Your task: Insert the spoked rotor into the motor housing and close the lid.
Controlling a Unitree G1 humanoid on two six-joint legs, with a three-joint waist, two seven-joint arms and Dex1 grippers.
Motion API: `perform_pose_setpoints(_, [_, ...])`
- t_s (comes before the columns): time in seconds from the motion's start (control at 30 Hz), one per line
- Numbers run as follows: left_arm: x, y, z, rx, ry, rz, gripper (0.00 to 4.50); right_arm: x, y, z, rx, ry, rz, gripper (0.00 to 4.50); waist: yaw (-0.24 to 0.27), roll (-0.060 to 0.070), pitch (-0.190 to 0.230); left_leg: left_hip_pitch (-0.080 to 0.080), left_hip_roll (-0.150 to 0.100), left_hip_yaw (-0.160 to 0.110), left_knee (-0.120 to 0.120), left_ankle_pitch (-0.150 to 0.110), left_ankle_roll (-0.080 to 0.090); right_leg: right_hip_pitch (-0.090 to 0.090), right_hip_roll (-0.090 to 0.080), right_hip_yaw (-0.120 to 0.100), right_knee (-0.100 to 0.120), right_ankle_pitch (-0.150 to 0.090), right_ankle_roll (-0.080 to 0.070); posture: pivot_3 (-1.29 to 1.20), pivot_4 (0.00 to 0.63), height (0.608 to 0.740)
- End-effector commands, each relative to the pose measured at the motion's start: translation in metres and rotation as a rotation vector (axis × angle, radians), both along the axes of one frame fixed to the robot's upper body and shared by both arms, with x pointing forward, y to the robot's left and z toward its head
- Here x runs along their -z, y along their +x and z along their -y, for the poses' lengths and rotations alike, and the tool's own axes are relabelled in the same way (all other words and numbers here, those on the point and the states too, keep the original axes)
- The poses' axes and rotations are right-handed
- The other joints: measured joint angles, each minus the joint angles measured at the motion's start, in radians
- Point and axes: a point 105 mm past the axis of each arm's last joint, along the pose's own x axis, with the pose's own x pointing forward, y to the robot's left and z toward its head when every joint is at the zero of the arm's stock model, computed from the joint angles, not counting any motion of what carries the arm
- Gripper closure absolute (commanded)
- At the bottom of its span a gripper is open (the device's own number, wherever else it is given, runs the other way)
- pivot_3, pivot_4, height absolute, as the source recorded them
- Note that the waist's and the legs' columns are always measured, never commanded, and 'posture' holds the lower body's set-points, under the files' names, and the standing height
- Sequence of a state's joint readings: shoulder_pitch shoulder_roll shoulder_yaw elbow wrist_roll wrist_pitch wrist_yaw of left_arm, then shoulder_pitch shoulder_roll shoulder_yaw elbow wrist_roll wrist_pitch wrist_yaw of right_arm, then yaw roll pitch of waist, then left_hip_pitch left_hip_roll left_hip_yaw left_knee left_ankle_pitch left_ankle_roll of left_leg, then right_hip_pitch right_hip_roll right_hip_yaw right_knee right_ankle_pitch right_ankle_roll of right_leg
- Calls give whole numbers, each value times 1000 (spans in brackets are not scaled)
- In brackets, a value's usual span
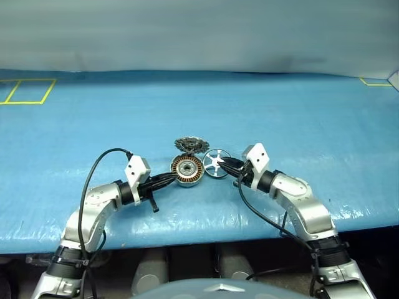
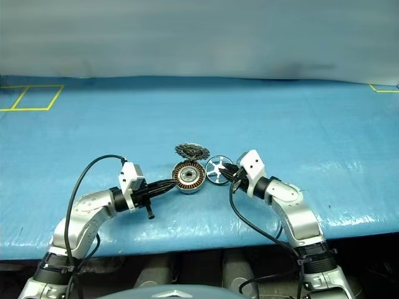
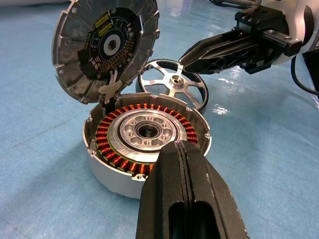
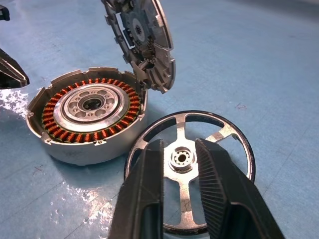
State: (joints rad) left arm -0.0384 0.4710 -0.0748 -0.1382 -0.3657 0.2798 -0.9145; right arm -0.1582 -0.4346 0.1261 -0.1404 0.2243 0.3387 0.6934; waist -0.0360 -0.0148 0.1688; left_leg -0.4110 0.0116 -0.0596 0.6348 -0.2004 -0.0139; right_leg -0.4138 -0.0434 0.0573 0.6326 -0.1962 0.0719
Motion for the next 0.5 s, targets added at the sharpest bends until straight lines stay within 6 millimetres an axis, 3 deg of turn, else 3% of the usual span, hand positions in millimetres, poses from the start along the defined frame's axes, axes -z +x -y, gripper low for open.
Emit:
perform_pose_setpoints(0.03, [-15, -4, 3, 12, -55, 70, 4500, -16, 4, -3, -10, -90, 97, 2347, 0, 0, 0, 0, 0, 0, 0, 0, 0, 0, 0, 0, 0, 0, 0, 0, 150, 740])
perform_pose_setpoints(0.07, [-15, -4, 3, 9, -67, 69, 4500, -17, 5, -4, -17, -122, 111, 2069, 0, 0, 0, 0, 0, 0, 0, 0, 0, 0, 0, 0, 0, 0, 0, 0, 150, 740])
perform_pose_setpoints(0.5, [-6, -2, 7, -53, -90, 83, 4500, -11, 14, -11, -36, -259, 127, 2069, 1, 0, 0, -1, 0, 0, 0, 0, 0, 0, 0, 0, -1, 0, 0, 0, 150, 740])
